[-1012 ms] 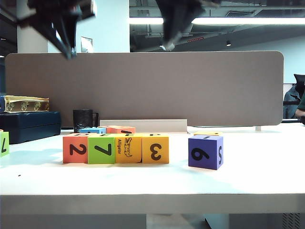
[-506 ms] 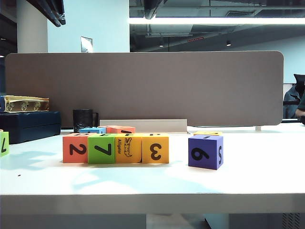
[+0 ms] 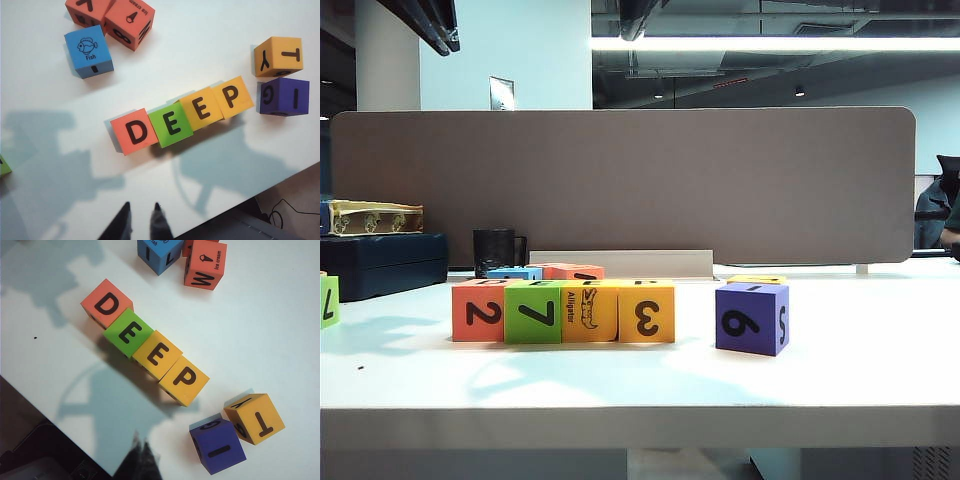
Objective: Select the appropriate blocks from the scattered letter blocks on the table and arrange them in a row to spell out "DEEP".
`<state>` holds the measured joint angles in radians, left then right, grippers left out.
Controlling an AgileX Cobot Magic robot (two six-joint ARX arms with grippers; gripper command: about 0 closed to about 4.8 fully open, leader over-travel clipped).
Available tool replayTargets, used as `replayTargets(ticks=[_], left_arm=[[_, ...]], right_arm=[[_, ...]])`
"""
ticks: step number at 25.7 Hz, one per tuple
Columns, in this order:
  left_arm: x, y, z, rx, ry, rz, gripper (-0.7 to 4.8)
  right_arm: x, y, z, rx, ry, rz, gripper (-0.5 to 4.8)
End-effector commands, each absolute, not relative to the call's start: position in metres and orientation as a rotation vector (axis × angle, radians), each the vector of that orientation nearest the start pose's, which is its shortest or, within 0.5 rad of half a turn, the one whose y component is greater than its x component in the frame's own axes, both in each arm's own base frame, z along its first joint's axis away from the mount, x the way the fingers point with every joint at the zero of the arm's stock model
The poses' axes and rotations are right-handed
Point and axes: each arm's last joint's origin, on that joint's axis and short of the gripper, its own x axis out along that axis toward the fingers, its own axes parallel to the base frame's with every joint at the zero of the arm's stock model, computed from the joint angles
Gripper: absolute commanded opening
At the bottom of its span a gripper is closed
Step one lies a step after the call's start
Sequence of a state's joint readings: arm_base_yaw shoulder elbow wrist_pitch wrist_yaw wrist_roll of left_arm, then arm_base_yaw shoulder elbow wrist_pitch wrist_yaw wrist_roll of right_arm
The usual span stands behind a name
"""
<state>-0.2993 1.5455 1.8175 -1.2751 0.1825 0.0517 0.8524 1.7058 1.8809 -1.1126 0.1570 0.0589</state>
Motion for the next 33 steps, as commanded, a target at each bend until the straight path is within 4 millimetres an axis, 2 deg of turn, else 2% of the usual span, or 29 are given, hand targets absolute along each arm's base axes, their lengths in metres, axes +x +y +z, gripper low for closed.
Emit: replayTargets(ticks=[1, 18, 23, 28, 30, 33], left_arm=[[0.270, -0.089, 0.412, 0.104, 0.984, -0.469, 0.49], [0.270, -0.089, 0.412, 0.104, 0.984, -0.469, 0.49], [0.270, -0.089, 0.412, 0.104, 0.983, -0.469, 0.49], [0.270, -0.089, 0.412, 0.104, 0.983, -0.469, 0.49], [0.271, -0.089, 0.412, 0.104, 0.977, -0.470, 0.49], [0.271, -0.089, 0.413, 0.104, 0.966, -0.470, 0.49]], right_arm=[[0.229, 0.256, 0.392, -0.400, 0.836, 0.619, -0.01], [0.230, 0.257, 0.393, -0.391, 0.821, 0.620, -0.01], [0.247, 0.250, 0.399, -0.265, 0.756, 0.536, -0.01], [0.258, 0.224, 0.412, -0.159, 0.719, 0.455, -0.01], [0.256, 0.193, 0.428, -0.101, 0.655, 0.398, -0.01], [0.253, 0.164, 0.437, -0.041, 0.569, 0.346, -0.01]])
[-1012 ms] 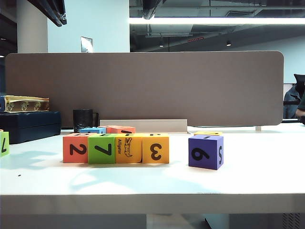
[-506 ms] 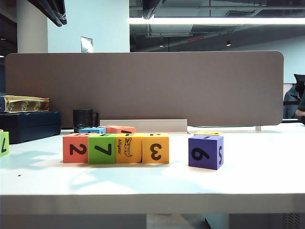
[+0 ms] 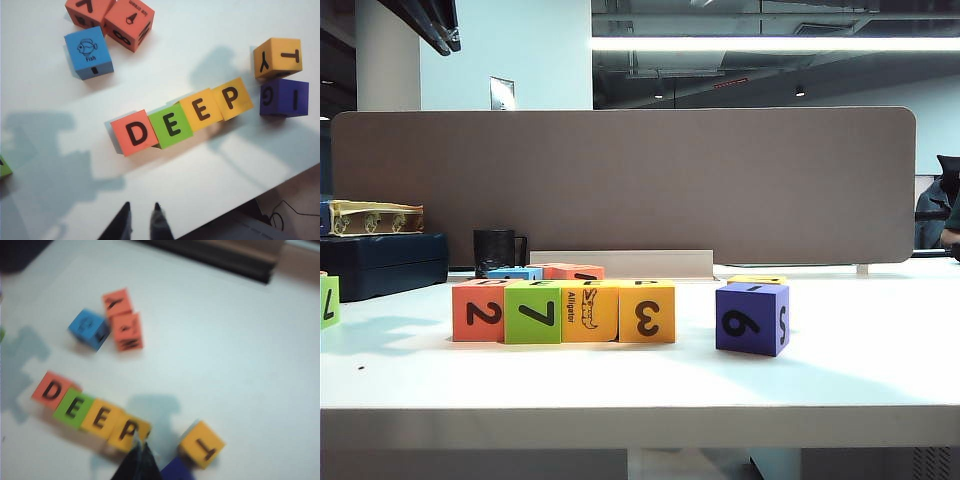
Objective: Select the appropriate blocks from the scattered letter blocks on the table and arrange them in a row to spell out "DEEP".
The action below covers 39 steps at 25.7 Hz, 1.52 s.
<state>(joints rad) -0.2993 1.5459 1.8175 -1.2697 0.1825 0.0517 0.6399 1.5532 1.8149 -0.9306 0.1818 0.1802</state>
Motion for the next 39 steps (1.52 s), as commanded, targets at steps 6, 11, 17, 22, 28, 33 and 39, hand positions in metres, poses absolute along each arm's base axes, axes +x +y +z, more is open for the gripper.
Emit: replayTargets(ticks=[6, 11, 17, 22, 28, 33, 39], left_arm=[[0.273, -0.090, 0.415, 0.102, 0.938, -0.472, 0.49], [0.274, -0.090, 0.415, 0.102, 0.930, -0.472, 0.49], [0.274, -0.090, 0.415, 0.102, 0.930, -0.472, 0.49], [0.274, -0.090, 0.415, 0.102, 0.930, -0.472, 0.49], [0.274, -0.090, 0.415, 0.102, 0.928, -0.472, 0.49], [0.274, -0.090, 0.415, 0.102, 0.926, -0.472, 0.49], [0.274, -0.090, 0.415, 0.102, 0.926, -0.472, 0.49]], right_arm=[[0.229, 0.086, 0.424, -0.012, 0.409, 0.170, -0.01], [0.204, 0.039, 0.378, -0.018, 0.372, 0.015, -0.01], [0.177, 0.015, 0.321, 0.012, 0.301, -0.083, -0.01], [0.144, 0.006, 0.256, 0.023, 0.262, -0.118, -0.01], [0.118, 0.000, 0.205, 0.060, 0.200, -0.142, -0.01], [0.107, -0.001, 0.184, 0.068, 0.154, -0.151, -0.01], [0.103, -0.002, 0.168, 0.069, 0.144, -0.153, -0.01]])
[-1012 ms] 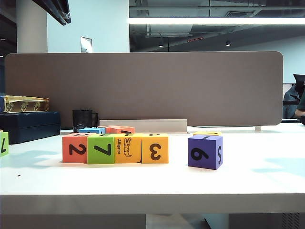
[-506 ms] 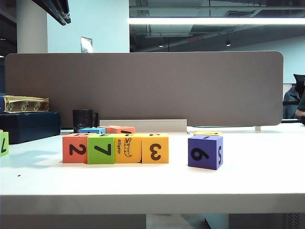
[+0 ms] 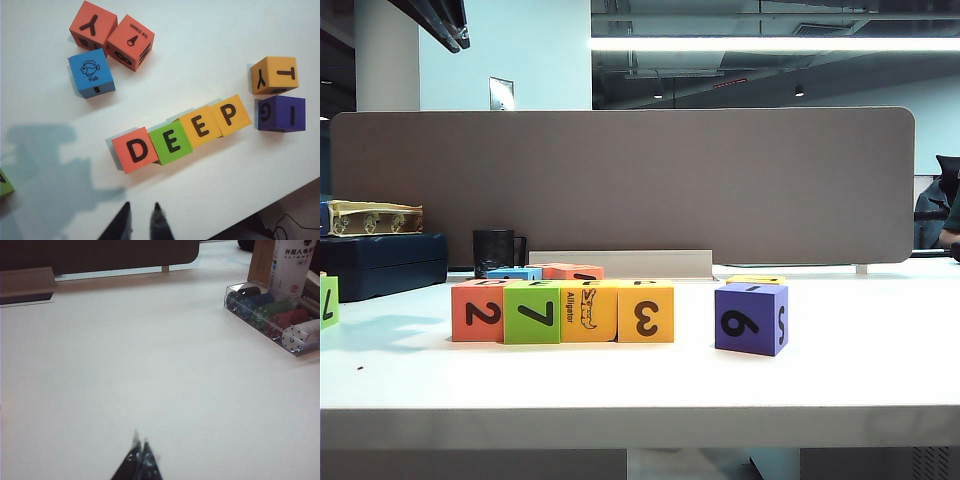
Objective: Select the appropriate blocks from the scattered letter blocks on the table and arrange them in a row to spell out "DEEP".
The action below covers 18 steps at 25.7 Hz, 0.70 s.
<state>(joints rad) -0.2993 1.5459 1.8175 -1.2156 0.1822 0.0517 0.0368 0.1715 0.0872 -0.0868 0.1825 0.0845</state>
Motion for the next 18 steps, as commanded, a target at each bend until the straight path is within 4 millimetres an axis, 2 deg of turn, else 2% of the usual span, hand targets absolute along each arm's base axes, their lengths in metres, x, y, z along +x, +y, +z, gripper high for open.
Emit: replayTargets(ticks=[1, 8, 18], left_arm=[[0.274, -0.090, 0.415, 0.102, 0.926, -0.472, 0.49], [0.274, -0.090, 0.415, 0.102, 0.926, -0.472, 0.49], [0.275, -0.090, 0.415, 0.101, 0.923, -0.473, 0.49]], right_arm=[[0.103, -0.002, 0.164, 0.070, 0.143, -0.153, -0.01], [0.097, -0.002, 0.148, 0.065, 0.168, -0.156, -0.01], [0.096, -0.001, 0.148, 0.062, 0.154, -0.133, -0.01]])
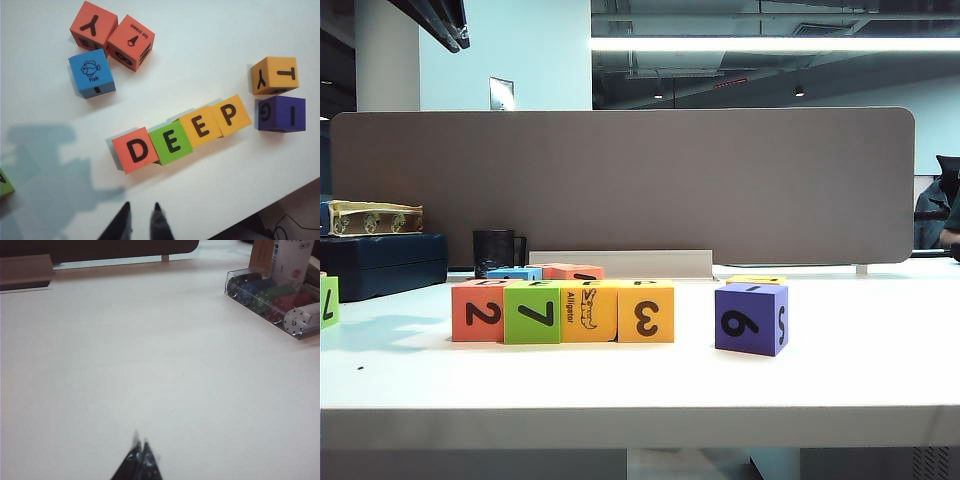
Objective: Select the appropriate blocks from the scattered letter blocks on the table and arrange them in a row to spell out "DEEP".
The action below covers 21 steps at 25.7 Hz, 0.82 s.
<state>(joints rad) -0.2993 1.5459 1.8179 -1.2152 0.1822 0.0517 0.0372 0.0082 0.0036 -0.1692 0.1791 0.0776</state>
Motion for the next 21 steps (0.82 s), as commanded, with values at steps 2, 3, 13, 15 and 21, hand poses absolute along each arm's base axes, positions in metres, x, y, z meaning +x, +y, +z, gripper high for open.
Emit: replayTargets(ticks=[2, 3, 13, 15, 21], left_arm=[[0.2745, -0.0904, 0.4154, 0.101, 0.923, -0.473, 0.49], [0.2745, -0.0904, 0.4154, 0.101, 0.923, -0.473, 0.49], [0.2745, -0.0904, 0.4154, 0.101, 0.923, -0.473, 0.49], [0.2746, -0.0904, 0.4154, 0.101, 0.923, -0.473, 0.49], [0.2752, -0.0905, 0.4159, 0.101, 0.915, -0.473, 0.49]], right_arm=[[0.0960, -0.0010, 0.1484, 0.062, 0.155, -0.127, -0.01], [0.0960, -0.0010, 0.1484, 0.062, 0.155, -0.127, -0.01], [0.0960, -0.0010, 0.1484, 0.062, 0.155, -0.127, -0.01], [0.0960, -0.0010, 0.1484, 0.062, 0.155, -0.127, -0.01], [0.0960, -0.0010, 0.1484, 0.062, 0.155, -0.127, -0.01]])
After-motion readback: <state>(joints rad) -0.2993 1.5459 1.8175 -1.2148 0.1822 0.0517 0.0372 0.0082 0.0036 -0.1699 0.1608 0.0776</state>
